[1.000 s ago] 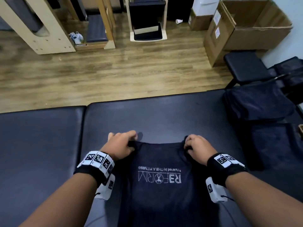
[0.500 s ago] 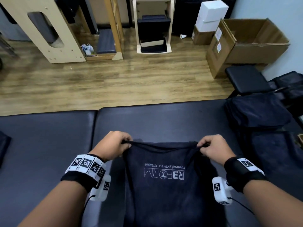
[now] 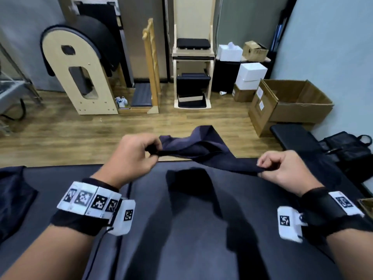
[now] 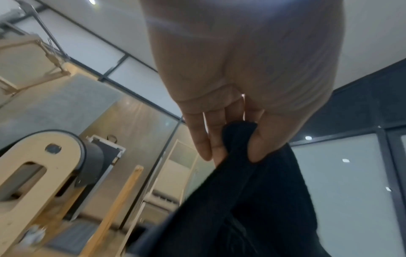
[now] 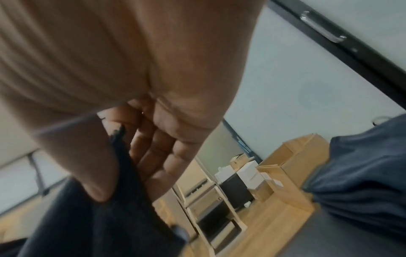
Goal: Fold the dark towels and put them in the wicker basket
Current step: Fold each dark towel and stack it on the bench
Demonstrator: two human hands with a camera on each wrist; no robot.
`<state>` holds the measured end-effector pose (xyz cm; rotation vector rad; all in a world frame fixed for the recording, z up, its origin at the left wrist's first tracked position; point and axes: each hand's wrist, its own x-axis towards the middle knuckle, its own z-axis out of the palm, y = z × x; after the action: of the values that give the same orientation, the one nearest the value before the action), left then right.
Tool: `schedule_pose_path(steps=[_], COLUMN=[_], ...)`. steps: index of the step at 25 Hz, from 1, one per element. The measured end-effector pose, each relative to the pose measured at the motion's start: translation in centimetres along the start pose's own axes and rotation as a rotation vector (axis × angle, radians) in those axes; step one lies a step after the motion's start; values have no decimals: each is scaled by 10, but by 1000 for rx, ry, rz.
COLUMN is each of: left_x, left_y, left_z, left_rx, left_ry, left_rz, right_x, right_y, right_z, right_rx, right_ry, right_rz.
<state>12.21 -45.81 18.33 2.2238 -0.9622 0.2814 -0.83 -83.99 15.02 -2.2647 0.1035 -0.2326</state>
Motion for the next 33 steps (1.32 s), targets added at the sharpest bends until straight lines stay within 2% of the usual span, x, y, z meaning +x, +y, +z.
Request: schedule_pose_path(steps=[2, 4, 7, 9, 12, 15, 16, 20, 23, 26, 28, 29, 31, 33], left_x=[-42, -96, -182, -224, -245, -242, -241, -235, -222, -209, -192, -180, -151, -127], left_y=[-8, -31, -59, -66, -72, -80, -84, -85, -82, -81, -85, -86, -86, -78], left_z=[28, 73, 138, 164, 178, 172, 169, 154, 145, 144, 138, 135, 124, 115], left_rx=[27, 96, 84, 57, -23, -74, -73, 80, 168, 184, 166, 133, 85, 73], left_ry=[-149, -310, -519, -579, -511, -506, -518, -664, -743, -649, -546, -452, -160, 90], left_rz=[-2, -82, -350, -514, -543, -553, -556, -521, -527, -539, -566, -568, -546, -430], right_x=[-23, -48, -89, -102, -94, -74, -64, -27, -6, 13, 20, 20, 14, -6], right_y=[27, 61, 94, 106, 113, 100, 94, 89, 93, 93, 90, 89, 87, 88], right_z=[30, 69, 121, 144, 165, 192, 204, 241, 246, 240, 224, 213, 187, 163], right_rx=[-125, -330, -527, -555, -572, -520, -457, -100, -83, -104, -65, -49, 15, 175], right_ry=[-134, -257, -562, -674, -548, -417, -359, -109, -119, -213, -164, -87, 106, 218], right_rz=[61, 171, 323, 445, 512, 405, 397, 581, 587, 634, 696, 688, 609, 566])
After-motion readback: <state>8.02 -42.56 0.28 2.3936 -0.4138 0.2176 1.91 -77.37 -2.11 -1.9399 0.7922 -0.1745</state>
